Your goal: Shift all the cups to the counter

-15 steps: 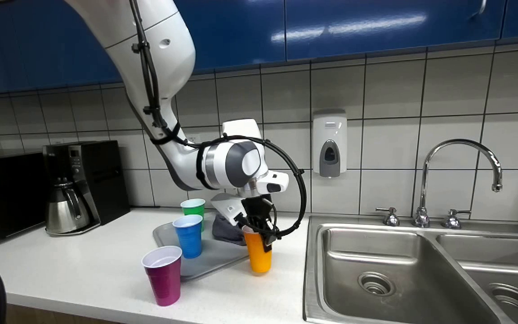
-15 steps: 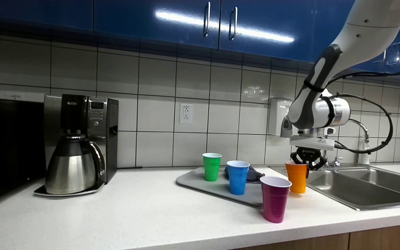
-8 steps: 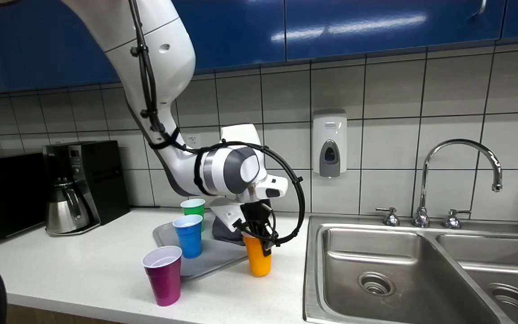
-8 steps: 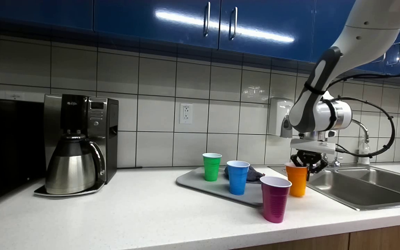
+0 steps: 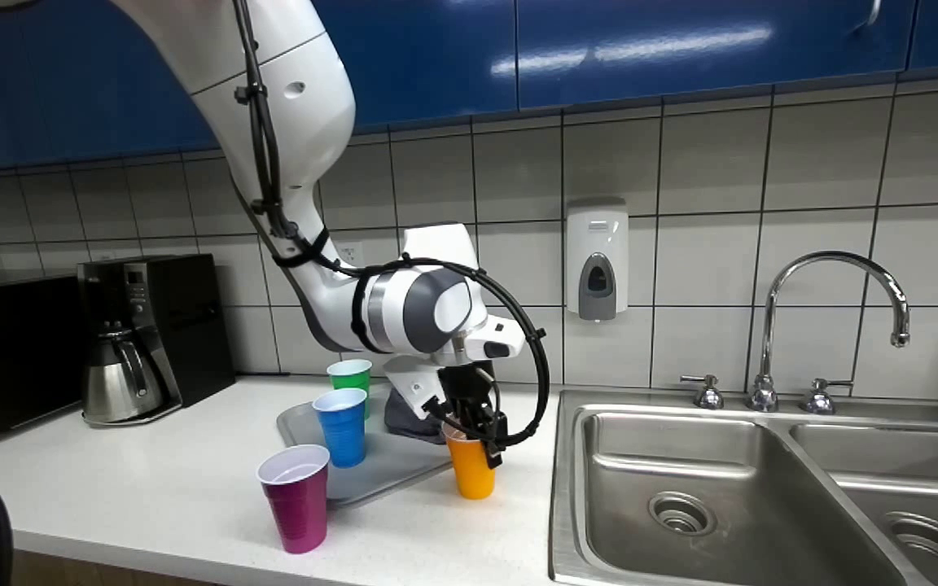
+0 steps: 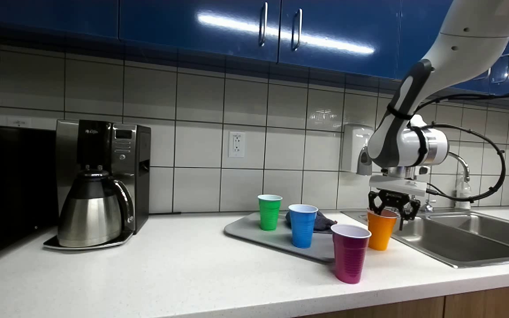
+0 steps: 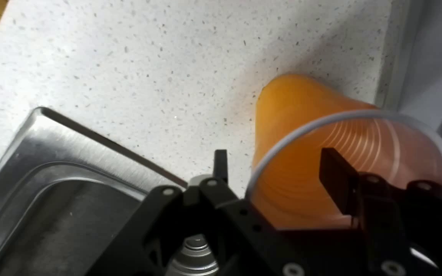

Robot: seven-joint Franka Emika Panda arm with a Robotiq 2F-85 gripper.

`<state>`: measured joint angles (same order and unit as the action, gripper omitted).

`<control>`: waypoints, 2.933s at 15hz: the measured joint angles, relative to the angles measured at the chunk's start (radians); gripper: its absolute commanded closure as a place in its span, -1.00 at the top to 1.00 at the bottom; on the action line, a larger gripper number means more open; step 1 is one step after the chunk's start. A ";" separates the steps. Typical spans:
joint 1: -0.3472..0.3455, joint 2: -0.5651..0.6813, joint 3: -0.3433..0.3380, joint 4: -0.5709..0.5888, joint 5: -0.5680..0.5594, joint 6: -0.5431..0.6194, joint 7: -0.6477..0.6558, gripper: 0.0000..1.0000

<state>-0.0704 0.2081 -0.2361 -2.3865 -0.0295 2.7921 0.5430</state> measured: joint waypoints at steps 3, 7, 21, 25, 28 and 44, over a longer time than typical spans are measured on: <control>-0.004 -0.001 0.000 0.000 0.024 0.013 -0.009 1.00; -0.006 -0.009 0.000 0.000 0.039 0.033 -0.015 1.00; 0.010 -0.082 0.007 0.000 0.040 0.049 -0.015 1.00; 0.024 -0.109 0.026 -0.001 0.038 0.051 -0.015 1.00; 0.034 -0.125 0.049 -0.001 0.037 0.055 -0.015 1.00; 0.109 -0.135 0.165 0.009 0.037 0.080 -0.021 1.00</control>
<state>0.0382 0.0728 -0.0707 -2.3778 0.0072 2.8719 0.5224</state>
